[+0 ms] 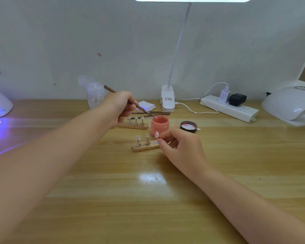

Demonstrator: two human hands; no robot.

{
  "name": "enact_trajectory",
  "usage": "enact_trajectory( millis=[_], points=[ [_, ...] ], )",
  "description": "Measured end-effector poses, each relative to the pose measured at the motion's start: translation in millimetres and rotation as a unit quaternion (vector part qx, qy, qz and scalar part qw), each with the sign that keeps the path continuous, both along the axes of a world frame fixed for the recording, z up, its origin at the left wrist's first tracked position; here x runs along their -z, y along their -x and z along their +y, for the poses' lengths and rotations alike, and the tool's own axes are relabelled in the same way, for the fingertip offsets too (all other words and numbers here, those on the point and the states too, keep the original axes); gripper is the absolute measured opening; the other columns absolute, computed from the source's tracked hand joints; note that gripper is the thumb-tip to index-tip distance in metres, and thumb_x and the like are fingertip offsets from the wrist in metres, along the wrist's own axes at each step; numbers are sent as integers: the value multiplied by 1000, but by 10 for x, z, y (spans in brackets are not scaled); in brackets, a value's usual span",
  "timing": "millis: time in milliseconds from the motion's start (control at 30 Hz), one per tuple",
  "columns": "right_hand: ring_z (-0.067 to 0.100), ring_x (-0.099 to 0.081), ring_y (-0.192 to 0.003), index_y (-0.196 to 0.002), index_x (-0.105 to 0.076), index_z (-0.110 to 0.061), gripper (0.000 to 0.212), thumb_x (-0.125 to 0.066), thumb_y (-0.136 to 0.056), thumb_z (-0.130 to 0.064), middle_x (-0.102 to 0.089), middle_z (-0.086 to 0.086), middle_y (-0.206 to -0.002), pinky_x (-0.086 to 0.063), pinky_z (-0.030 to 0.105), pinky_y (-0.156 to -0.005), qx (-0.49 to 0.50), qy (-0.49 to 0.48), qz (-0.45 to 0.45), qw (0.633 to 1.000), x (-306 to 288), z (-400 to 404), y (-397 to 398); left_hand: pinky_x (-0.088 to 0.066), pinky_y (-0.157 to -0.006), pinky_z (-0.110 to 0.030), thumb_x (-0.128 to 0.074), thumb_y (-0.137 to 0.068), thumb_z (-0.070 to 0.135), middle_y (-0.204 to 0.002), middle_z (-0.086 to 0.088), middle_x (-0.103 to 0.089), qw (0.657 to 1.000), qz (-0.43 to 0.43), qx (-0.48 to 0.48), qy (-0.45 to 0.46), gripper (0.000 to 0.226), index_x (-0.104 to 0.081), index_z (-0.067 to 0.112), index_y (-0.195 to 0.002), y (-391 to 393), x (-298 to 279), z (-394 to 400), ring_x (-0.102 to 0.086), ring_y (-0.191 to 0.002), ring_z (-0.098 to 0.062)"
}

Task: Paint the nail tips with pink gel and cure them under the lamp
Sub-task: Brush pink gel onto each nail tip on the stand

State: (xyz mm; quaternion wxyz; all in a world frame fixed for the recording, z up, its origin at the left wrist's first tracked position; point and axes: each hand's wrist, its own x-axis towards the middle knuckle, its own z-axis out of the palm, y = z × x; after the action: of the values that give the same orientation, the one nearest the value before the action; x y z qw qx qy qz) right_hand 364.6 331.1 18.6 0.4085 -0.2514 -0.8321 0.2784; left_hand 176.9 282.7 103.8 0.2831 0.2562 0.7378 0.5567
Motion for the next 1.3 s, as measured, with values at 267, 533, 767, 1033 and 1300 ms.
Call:
enact_trajectory(
  millis=[267,533,767,1033,1300],
  points=[
    [0,-53,-59,-80,-73,-17,4,-72,-83,-14,-62,-17,-68,-38,11,-59,-2,2,-10,1000,-18,-10,-12,-31,-46,-21,-55,-82,16,-45,7,-56,999,-13,-32,-24,18,-67,16,-69,95,137,-75,-43,-46,-11],
    [0,-53,-59,-80,-73,-17,5,-71,-83,-14,-64,-14,-69,-39,12,-60,-2,8,-11,1000,-39,-22,-22,-34,-45,-20,-55,-86,17,-50,6,-61,998,-47,-10,-46,18,-67,16,-74,39,223,-67,-47,-45,-9],
    [-2,-55,-61,-81,-72,-18,7,-71,-83,-11,-62,-18,-67,-41,11,-61,-3,9,-7,1000,-35,-28,-31,-46,-56,-21,-51,-93,18,-66,-5,-72,986,-62,-22,-153,19,-67,10,-86,-36,263,-286,-55,-56,-12],
    [0,-55,-61,-81,-72,-21,8,-71,-83,-14,-61,-19,-66,-41,11,-60,2,6,-14,1000,-31,-13,-21,-51,-67,-15,-49,-86,23,-80,1,-76,951,158,58,-259,23,-72,20,-87,-430,475,-772,-69,-76,-7],
    [1,-55,-60,-83,-72,-19,4,-71,-83,-16,-61,-19,-64,-41,10,-59,14,-8,-22,1000,-26,4,-13,-45,-75,-8,-50,-90,24,-90,17,-71,910,345,106,-205,19,-65,33,-97,-545,672,-954,-66,-90,0]
  ],
)
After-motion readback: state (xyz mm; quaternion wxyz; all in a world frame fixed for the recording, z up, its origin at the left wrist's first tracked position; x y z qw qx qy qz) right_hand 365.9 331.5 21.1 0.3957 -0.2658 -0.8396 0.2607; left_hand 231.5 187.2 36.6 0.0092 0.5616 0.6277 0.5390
